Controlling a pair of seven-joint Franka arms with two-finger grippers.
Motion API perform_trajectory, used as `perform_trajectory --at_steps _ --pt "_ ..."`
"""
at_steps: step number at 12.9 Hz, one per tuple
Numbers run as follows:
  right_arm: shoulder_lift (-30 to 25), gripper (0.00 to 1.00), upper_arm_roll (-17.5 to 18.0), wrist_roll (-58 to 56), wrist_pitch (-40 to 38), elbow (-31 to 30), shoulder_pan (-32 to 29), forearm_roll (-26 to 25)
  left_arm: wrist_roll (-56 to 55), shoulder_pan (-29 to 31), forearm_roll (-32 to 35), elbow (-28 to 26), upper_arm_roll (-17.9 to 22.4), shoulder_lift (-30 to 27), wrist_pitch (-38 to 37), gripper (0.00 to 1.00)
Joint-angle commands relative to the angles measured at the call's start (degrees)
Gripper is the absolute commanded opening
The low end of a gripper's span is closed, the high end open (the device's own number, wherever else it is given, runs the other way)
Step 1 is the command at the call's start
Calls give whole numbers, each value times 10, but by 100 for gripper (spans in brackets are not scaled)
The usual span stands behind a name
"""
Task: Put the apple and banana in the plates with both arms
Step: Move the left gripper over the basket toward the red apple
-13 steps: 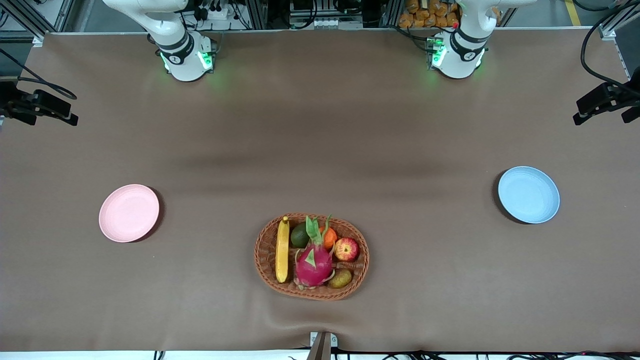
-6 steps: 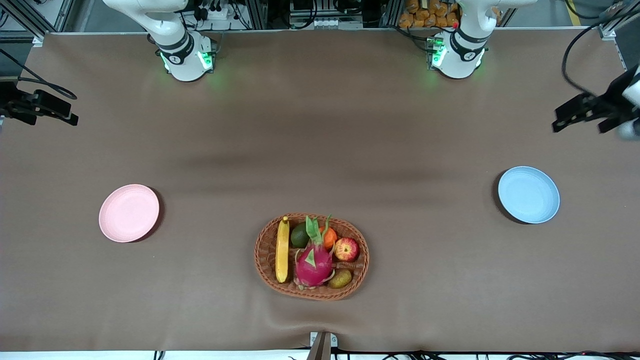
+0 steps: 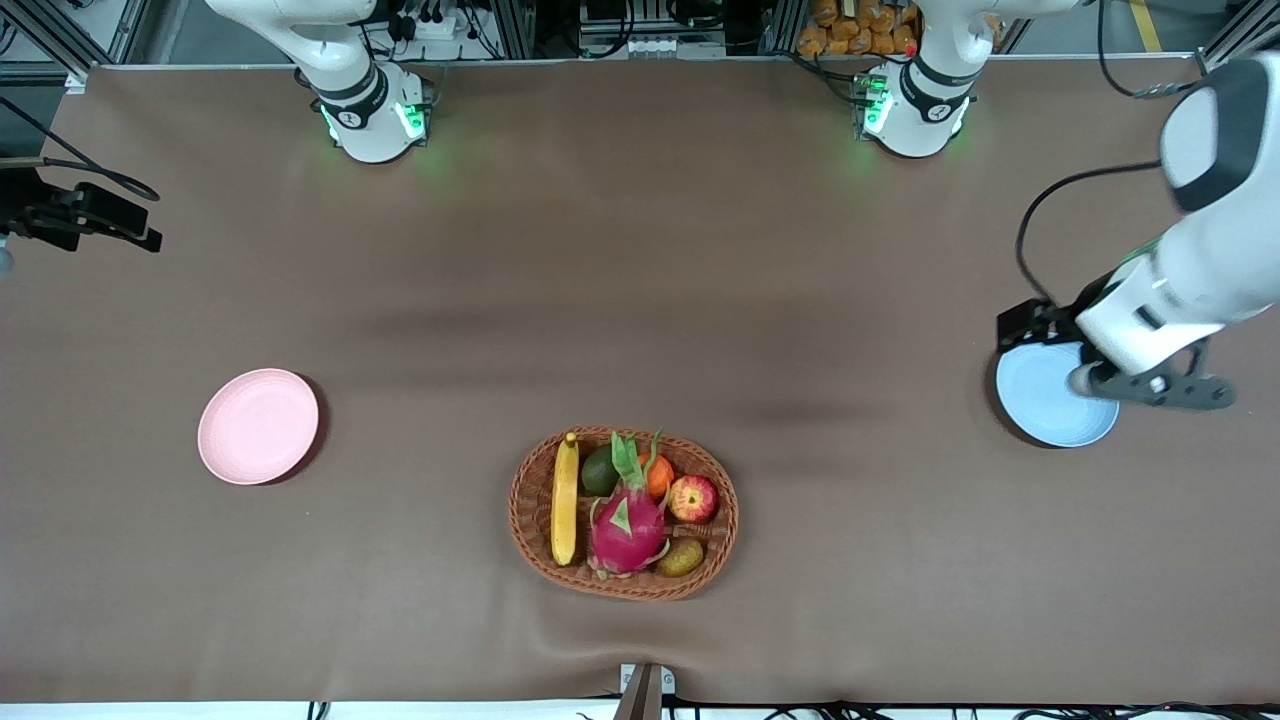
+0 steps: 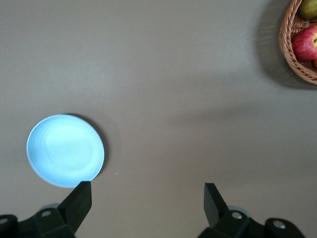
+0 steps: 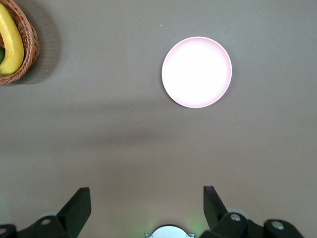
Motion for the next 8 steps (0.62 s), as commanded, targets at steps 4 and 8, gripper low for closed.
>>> perform_trajectory --at_steps 4,8 --pt "0 100 2 4 17 -28 19 1 17 -16 -8 20 -20 57 74 100" --pt "-1 100 3 4 16 -38 19 1 53 -16 -15 20 -52 110 159 100"
